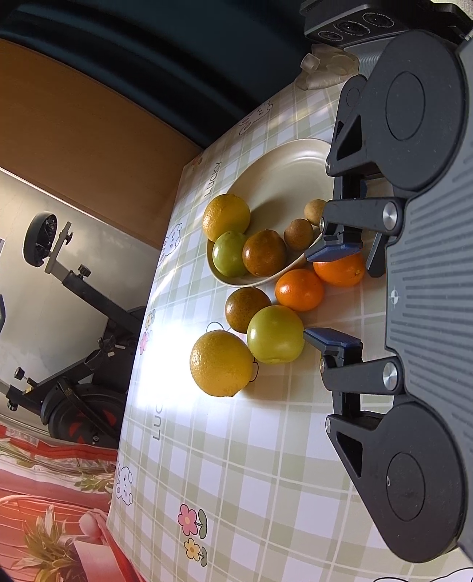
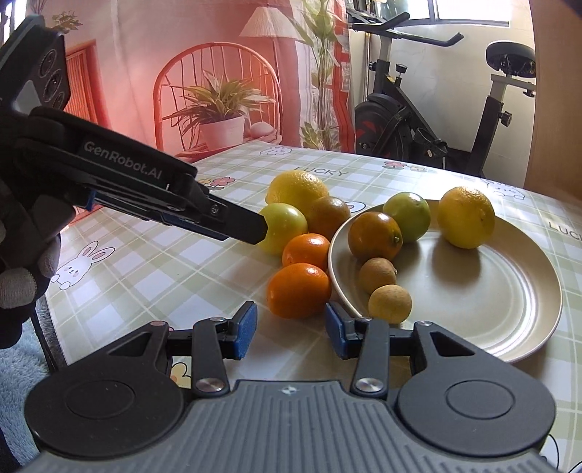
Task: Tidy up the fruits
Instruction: 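Move the open left gripper down to the small orange tangerine, then close the left gripper around the tangerine and lift it, then carry the tangerine onto the plate and lower it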
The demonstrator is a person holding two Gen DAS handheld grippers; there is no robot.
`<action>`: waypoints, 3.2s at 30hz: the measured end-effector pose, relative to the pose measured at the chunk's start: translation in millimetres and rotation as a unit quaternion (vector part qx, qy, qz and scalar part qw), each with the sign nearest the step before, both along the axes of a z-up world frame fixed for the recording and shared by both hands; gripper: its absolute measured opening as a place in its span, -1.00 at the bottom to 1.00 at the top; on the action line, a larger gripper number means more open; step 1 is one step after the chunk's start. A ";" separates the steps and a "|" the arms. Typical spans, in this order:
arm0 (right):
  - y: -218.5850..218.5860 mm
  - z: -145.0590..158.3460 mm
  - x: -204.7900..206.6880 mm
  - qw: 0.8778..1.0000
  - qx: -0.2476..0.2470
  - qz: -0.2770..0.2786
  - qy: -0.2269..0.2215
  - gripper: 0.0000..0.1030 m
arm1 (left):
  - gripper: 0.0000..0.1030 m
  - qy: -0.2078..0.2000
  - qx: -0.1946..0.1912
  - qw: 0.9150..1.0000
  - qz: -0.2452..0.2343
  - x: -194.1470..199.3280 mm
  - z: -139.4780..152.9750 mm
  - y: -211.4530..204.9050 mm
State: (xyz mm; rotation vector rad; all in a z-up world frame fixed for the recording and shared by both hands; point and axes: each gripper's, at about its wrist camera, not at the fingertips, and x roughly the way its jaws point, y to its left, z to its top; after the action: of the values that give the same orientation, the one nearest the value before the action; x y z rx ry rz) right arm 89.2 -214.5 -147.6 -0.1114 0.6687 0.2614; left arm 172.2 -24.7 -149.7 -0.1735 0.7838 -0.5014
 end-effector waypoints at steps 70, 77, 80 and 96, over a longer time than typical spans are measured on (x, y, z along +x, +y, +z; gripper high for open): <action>-15.0 25.5 0.0 0.994 0.060 -0.052 -0.081 -0.27 | -0.21 -0.043 0.056 0.996 -0.048 -4.6 22.9 -69.0; -24.9 26.2 2.6 0.994 0.042 -0.053 -0.090 -0.27 | -0.22 -0.040 0.060 0.995 -0.063 10.7 21.4 -88.9; -32.8 28.5 7.8 0.993 0.038 -0.065 -0.094 -0.27 | -0.22 -0.048 0.065 0.994 -0.068 17.0 24.6 -100.8; -67.9 25.5 35.5 0.986 0.047 -0.127 -0.094 -0.27 | -0.20 -0.016 0.068 0.995 -0.075 59.8 12.3 -130.2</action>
State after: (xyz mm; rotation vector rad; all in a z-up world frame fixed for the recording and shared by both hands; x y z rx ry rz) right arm 124.7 -282.4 -122.1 0.0393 0.4755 0.0360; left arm 232.0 -154.8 -137.4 0.0207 0.8004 -0.5883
